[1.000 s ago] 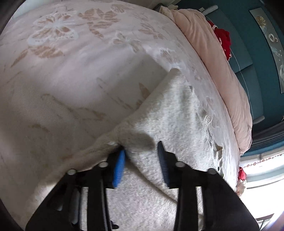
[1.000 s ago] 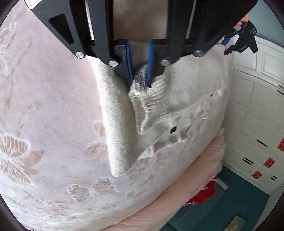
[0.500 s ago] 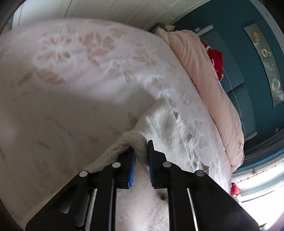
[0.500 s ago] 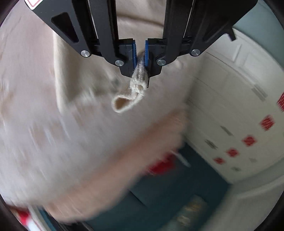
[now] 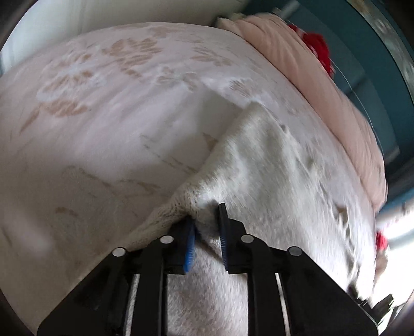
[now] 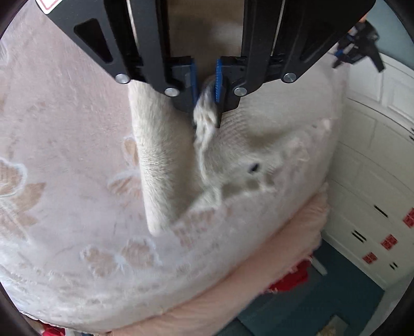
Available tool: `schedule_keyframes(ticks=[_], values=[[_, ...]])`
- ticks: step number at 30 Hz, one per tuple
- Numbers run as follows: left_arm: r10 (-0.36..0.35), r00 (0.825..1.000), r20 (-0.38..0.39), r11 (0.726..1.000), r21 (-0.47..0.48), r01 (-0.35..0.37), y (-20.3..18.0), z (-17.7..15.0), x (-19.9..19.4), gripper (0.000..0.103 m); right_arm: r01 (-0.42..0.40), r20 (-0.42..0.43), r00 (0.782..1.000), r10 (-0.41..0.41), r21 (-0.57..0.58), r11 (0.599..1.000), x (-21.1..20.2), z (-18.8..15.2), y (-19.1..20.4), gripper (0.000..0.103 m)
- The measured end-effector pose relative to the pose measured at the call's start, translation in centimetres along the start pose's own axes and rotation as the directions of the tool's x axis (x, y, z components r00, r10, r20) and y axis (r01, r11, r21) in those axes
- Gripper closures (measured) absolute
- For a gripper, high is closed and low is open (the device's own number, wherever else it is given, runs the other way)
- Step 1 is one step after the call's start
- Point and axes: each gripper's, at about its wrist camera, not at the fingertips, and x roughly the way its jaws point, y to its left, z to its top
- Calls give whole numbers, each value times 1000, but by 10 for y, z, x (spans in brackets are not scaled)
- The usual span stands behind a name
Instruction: Fold small clothes
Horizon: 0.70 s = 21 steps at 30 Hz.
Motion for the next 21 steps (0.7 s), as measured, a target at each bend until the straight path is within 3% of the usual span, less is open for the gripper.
schedule_keyframes(ticks=[2,3,5,6,8,10,13,15,16,17,18,21], values=[[-22,1000,-22,999,47,23,0,-4,-6,79,17,29,999,-15,-40,999,-24,-8,7,85],[-41,999,-31,997,67,43,1,-7,-12,70,19,41,999,-17,-64,998,-37,-15,9,83],[-55,998,-37,995,81,57,3,-14,-21,57,2,43,999,1,-60,998,-50,-31,2,57],[-64,997,-38,995,80,67,4,-18,-26,48,-9,37,999,10,-42,999,-54,-39,-4,55],[-82,996,-45,995,49,84,5,-22,-29,40,-25,2,1000,25,-3,1000,-51,-48,-13,54],[-100,993,-54,995,0,100,5,-20,-26,40,-32,-3,999,32,15,999,-48,-46,-14,54],[-136,989,-49,989,-59,133,2,-15,-21,43,-53,-5,999,54,47,997,-30,-36,-7,54],[-101,994,-49,994,-39,99,-5,-11,-15,62,-50,-15,999,52,76,996,-13,-27,-6,61],[-71,996,-57,997,-7,71,-9,-10,-11,68,-28,-31,999,30,65,998,-4,-24,-3,88],[-48,997,-62,999,16,50,-10,-9,-8,78,11,-51,999,-10,33,999,3,-17,2,96],[-14,997,-75,999,35,17,-9,-7,-5,85,12,-42,999,-11,24,1000,1,-15,3,96],[-8,996,-86,999,44,12,3,-5,-3,87,-30,82,996,32,-23,999,-28,-8,10,97]])
